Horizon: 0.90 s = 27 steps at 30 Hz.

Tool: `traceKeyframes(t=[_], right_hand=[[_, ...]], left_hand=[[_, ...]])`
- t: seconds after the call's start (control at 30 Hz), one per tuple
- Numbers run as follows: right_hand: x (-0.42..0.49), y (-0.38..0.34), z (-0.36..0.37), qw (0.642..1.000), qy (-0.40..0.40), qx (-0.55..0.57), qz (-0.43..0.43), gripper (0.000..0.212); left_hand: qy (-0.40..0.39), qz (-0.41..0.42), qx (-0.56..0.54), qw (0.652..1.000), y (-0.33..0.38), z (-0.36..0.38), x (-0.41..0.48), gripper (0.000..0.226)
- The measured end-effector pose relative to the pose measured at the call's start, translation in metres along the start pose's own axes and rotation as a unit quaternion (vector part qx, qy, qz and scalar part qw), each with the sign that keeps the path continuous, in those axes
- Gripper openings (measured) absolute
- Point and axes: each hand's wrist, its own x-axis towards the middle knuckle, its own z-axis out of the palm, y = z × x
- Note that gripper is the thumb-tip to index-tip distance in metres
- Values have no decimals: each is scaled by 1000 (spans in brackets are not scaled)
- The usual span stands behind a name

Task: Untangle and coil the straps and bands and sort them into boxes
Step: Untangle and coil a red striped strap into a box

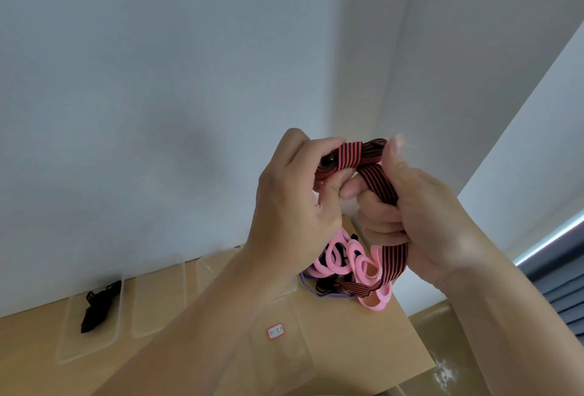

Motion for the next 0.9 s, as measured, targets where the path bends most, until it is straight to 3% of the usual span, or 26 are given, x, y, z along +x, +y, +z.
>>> traceKeyframes(t=[0.07,0.17,0.27,0.33,0.37,0.43,0.47,0.53,0.6,0.73,0.9], right_hand=[[-1,-6,2,999,14,20,32,77],[1,-8,5,999,24,14,45,59],[2,-7,5,999,24,-8,28,54],[0,-6,4,999,15,-45,7,56],[0,-6,3,998,4,-70,-5,58],[0,-6,0,992,-28,-121,-26,58],[1,-5,0,988,-46,-144,-34,61],[3,-5,2,978,-68,-191,-45,72],[3,-2,4,974,-51,-212,-59,78],[3,8,11,985,34,-163,-42,61],[1,10,11,993,56,-93,37,65]], left_hand=[[6,61,48,997,-5,0,-4,25],[24,134,90,987,-10,-1,-5,26],[-5,142,68,987,-14,-10,-2,32],[-90,64,-50,993,-13,-20,0,36],[-138,-19,-145,980,-10,-26,1,35],[-209,-198,-302,909,-6,-34,6,34],[-243,-250,-327,878,-7,-36,9,34],[-314,-271,-314,854,-9,-38,12,35],[-325,-257,-295,861,-10,-38,13,33],[-257,-193,-172,931,-12,-29,6,23],[-256,-207,-151,932,-13,-22,4,24]])
